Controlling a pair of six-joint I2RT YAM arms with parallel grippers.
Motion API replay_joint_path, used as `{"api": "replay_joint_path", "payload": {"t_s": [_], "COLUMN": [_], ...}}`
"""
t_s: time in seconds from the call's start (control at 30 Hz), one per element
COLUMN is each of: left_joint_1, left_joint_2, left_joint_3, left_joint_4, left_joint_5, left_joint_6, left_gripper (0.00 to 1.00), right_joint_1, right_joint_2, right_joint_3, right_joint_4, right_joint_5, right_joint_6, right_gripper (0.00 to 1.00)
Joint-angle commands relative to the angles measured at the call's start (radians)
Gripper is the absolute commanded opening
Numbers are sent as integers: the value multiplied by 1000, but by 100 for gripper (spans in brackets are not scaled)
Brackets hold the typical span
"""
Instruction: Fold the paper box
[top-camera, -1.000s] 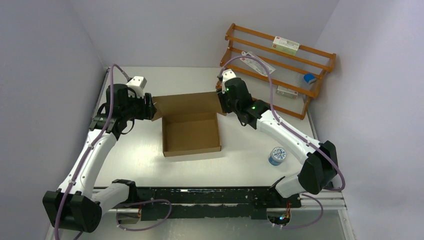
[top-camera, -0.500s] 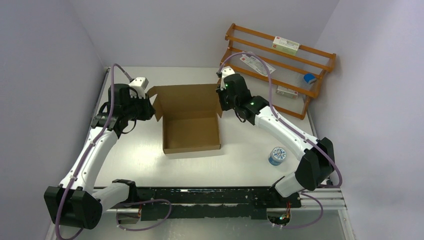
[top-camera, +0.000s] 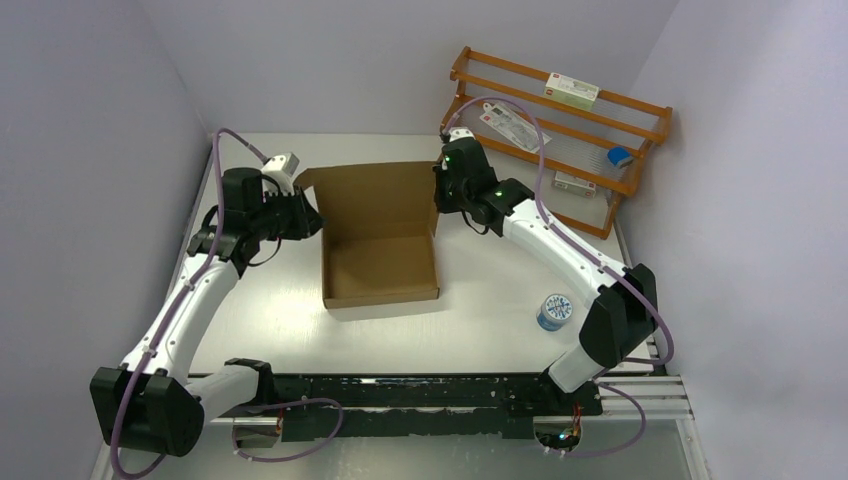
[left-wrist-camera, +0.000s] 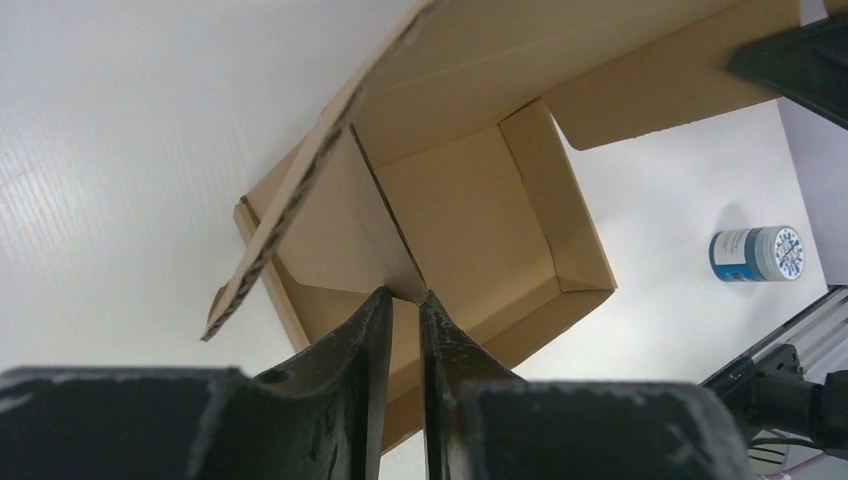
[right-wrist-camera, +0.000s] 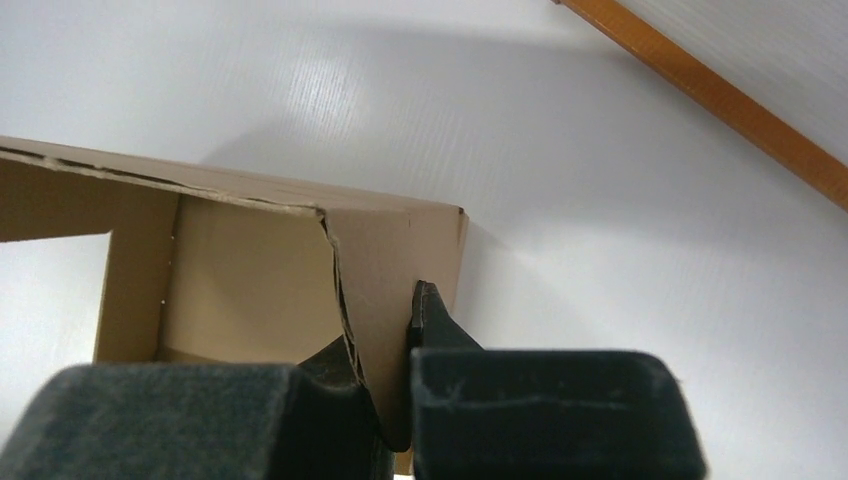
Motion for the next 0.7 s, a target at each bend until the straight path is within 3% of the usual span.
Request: {"api": "replay_joint_path", "payload": {"t_s": [0.0,0.17,0.43,0.53,0.67], "left_joint_1": [-24,-29,-37,-37,-36], "left_joint_2": [6,6,11,-1,-7], "left_joint_3": [-20,-71,-80,-68,24], "left_joint_4": [60,147,84,57,-24], "left_joint_5": [66,112,12,-7,-180], "left_joint_6": [-66,-144,-74,-40,84], "left_gripper": [21,21,23,28,43], "right_joint_1": [8,8,9,9,8], "right_joint_2": [7,-10,-27,-33,-49], "right_joint_3": [40,10,-65,-67,-57], "right_joint_4": [-4,25,83,102,102], "right_joint_5": [-49,-39,-35,-14,15], "right_joint_6": [133,172,201,88,-106], "right_gripper": [0,0,0,0,0]}}
